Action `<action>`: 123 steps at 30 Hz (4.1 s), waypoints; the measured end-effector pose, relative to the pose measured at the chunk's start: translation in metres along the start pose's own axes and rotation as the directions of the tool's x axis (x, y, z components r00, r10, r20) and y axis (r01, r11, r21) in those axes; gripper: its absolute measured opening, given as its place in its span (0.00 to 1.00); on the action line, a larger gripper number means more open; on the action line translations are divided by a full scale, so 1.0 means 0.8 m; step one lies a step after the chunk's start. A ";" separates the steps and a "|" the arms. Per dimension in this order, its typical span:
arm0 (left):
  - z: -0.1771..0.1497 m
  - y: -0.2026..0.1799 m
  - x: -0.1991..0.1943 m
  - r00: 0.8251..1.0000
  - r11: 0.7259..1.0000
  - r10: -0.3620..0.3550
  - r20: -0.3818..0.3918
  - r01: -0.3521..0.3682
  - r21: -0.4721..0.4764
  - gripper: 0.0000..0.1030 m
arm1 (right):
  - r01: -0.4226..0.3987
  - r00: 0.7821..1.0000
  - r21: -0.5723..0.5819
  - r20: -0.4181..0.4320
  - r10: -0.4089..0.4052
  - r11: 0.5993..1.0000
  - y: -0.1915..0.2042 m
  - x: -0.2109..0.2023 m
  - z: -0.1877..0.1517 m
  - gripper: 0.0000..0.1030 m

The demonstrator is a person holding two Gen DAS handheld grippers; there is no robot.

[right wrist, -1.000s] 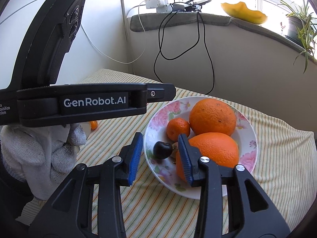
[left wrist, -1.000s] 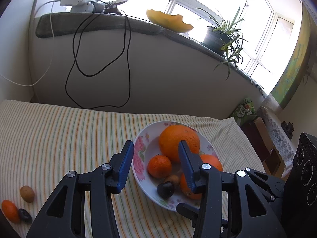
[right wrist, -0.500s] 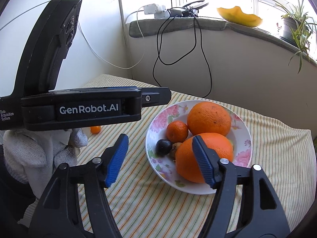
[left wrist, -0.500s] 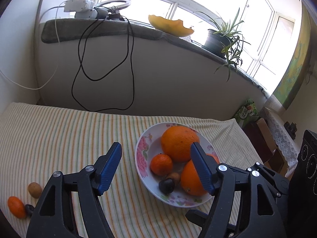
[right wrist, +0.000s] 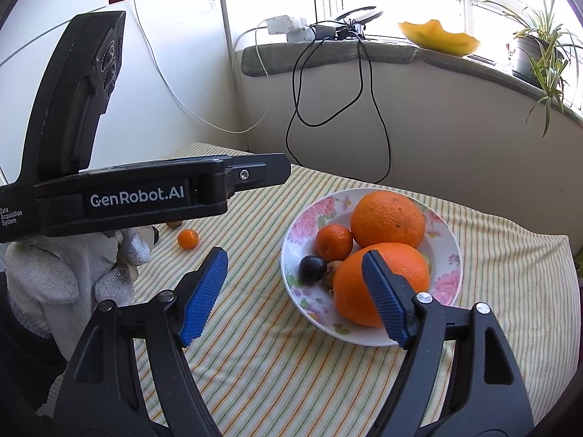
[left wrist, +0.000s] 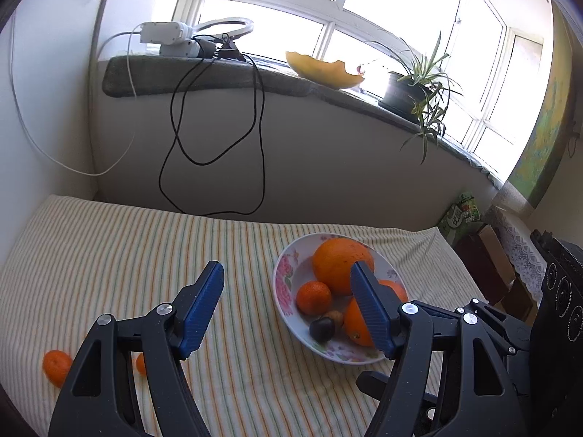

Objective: Organize fruits
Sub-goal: 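Lower the mandarin into the plate and open the left tool while the right tool releases the plum, then move the left tool to the large mandarin while the right tool moves to the small tangerine, then close the left tool on the large mandarin while the right tool closes on the small tangerine, then carry the mandarin with the left tool while the right tool carries the tangerine over the plate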

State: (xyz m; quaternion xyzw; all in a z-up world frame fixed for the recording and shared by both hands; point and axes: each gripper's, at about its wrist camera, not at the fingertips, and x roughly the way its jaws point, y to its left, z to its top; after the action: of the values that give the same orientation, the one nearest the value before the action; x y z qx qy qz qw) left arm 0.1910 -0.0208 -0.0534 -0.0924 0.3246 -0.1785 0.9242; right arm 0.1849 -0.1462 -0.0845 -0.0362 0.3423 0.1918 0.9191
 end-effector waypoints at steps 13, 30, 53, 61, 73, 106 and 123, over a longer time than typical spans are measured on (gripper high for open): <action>-0.010 0.016 -0.052 0.998 0.999 0.035 0.060 -0.034 -0.004 0.70 | -0.020 1.000 -0.001 0.006 0.020 1.000 0.021 -0.005 0.004 0.76; -0.062 0.132 -0.112 0.983 0.974 0.175 0.059 -0.164 -0.158 0.69 | -0.072 0.997 -0.012 0.001 0.072 0.997 0.051 0.009 0.015 0.76; -0.116 0.194 -0.098 0.982 0.957 0.178 -0.060 -0.187 -0.223 0.45 | -0.163 0.983 -0.103 -0.106 0.153 0.981 0.116 0.075 0.022 0.69; -0.118 0.198 -0.080 0.981 0.956 0.171 -0.089 -0.187 -0.227 0.44 | -0.183 0.972 -0.127 -0.175 0.160 0.975 0.135 0.117 0.017 0.55; -0.117 0.210 -0.066 0.982 0.954 0.158 -0.104 -0.179 -0.240 0.44 | -0.185 0.957 -0.098 -0.244 0.157 0.978 0.137 0.174 0.013 0.43; -0.109 0.194 -0.088 0.988 0.961 0.146 -0.058 -0.156 -0.230 0.35 | -0.166 0.968 -0.125 -0.208 0.138 0.978 0.148 0.153 0.016 0.29; -0.084 0.119 -0.091 0.996 0.986 0.089 -0.015 -0.090 -0.139 0.35 | -0.137 0.986 -0.095 -0.111 0.126 0.986 0.106 0.069 0.014 0.29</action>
State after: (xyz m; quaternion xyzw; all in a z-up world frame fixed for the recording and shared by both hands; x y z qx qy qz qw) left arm 0.1217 0.0916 -0.0916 -0.1414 0.3440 -0.1141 0.9212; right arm 0.1981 -0.0475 -0.1055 -0.0706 0.3815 0.2674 0.8820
